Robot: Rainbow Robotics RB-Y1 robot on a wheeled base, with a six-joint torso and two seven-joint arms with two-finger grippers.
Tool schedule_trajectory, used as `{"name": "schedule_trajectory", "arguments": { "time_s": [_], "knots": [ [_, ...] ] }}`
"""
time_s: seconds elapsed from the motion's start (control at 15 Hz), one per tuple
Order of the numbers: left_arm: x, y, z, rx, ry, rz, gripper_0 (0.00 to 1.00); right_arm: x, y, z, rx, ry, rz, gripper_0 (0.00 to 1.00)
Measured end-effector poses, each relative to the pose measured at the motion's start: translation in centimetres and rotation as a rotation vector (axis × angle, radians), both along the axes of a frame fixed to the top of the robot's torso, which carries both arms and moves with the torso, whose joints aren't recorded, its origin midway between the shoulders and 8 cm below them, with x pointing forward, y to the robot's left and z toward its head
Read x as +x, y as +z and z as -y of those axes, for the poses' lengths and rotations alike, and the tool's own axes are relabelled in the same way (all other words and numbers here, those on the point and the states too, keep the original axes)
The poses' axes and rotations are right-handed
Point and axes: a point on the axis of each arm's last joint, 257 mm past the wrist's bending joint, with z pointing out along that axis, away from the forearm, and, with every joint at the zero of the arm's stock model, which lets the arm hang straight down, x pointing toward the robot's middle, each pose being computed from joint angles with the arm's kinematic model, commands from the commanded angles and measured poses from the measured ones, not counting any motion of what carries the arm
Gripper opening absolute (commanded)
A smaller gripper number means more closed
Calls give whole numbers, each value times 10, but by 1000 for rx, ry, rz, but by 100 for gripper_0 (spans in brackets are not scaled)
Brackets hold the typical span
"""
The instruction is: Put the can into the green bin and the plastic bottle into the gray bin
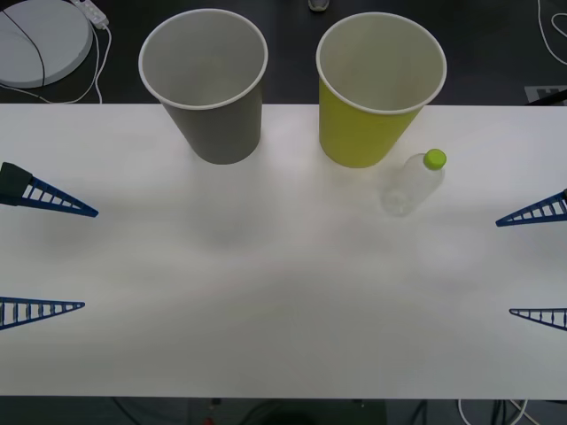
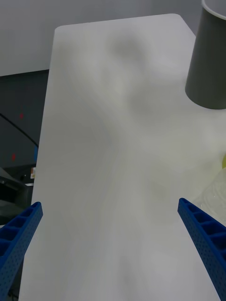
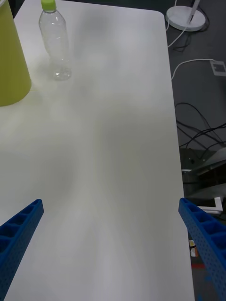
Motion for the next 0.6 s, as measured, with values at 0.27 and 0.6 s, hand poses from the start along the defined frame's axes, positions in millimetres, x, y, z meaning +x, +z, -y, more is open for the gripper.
{"name": "schedule_trajectory", "arguments": {
  "time_s": [0.27,0.6],
  "knots": [
    [0,0,0,0,0,0,100,0,0,0,0,0,0,100],
    [0,0,0,0,0,0,100,-2,-2,-6,80,-24,-23,100]
  ]
}}
